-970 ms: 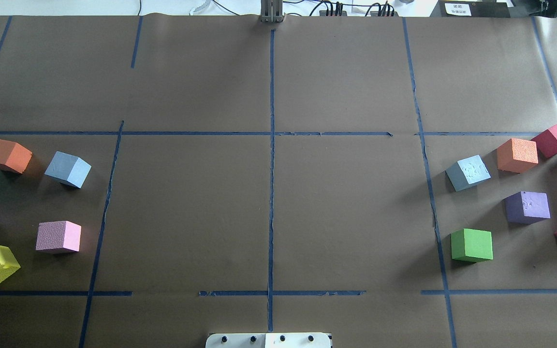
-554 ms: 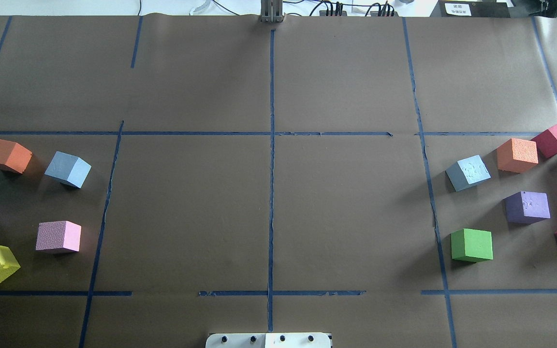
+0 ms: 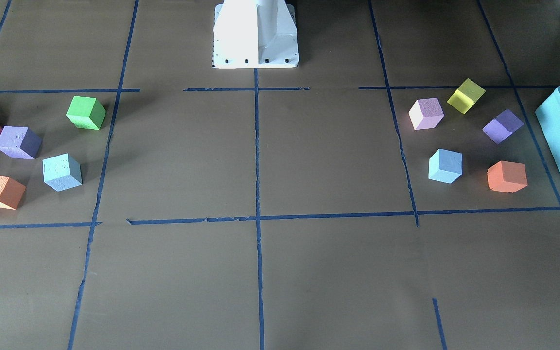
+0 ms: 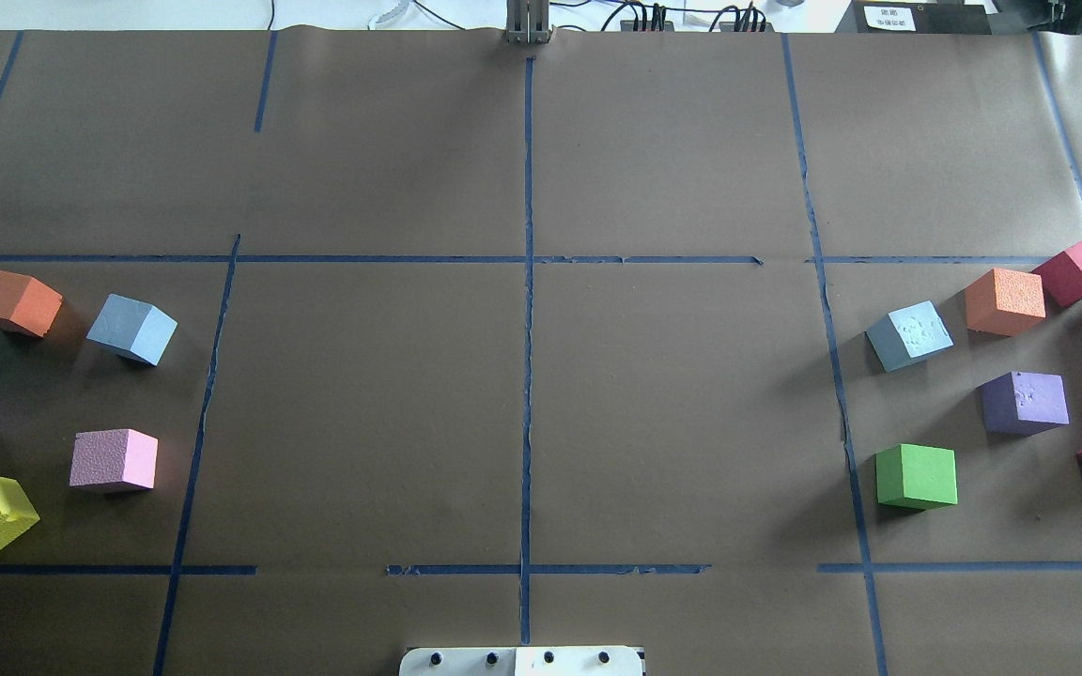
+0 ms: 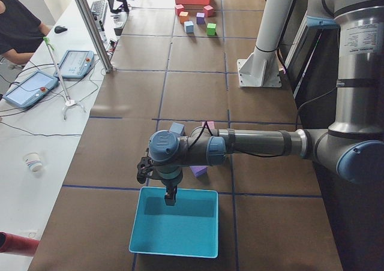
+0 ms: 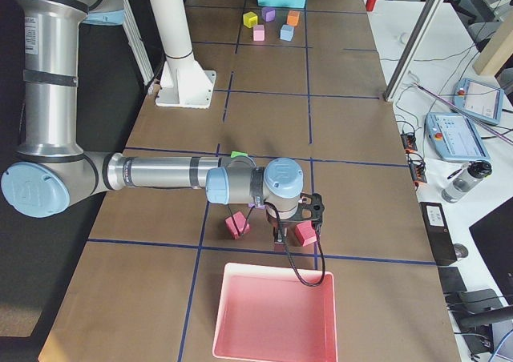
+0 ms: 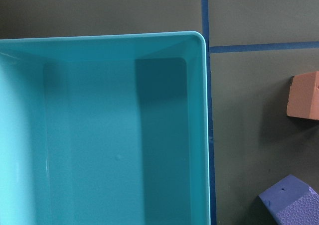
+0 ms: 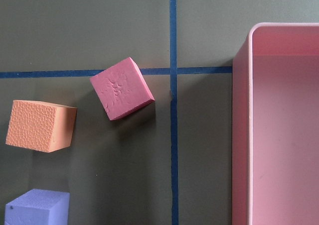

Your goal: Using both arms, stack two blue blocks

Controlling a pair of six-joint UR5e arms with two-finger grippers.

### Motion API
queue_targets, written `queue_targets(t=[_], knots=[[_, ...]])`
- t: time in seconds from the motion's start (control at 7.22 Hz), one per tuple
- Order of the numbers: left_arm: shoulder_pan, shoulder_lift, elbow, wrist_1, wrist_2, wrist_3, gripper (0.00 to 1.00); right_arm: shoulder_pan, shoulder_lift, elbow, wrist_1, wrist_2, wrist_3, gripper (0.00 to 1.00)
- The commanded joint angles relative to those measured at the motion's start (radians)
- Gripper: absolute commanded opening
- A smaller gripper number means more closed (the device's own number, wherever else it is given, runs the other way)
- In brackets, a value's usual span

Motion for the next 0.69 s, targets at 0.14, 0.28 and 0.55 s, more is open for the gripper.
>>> queue_targets(t=[0.14, 0.28, 0.55], knots=[[0.0, -0.002, -0.015, 0.003, -0.002, -0.007, 1.0, -0.012, 0.109, -0.002, -0.004, -0.02, -0.005, 1.0], [0.0, -0.006, -0.015, 0.005, 0.0, -0.007, 1.0, -0.035, 0.119, 0.003, 0.005, -0.02, -0.002, 1.0], [0.0, -0.006, -0.015, 0.009, -0.002, -0.007, 1.0, -0.075, 0.151, 0.041, 0.005, -0.01, 0.106, 1.0]])
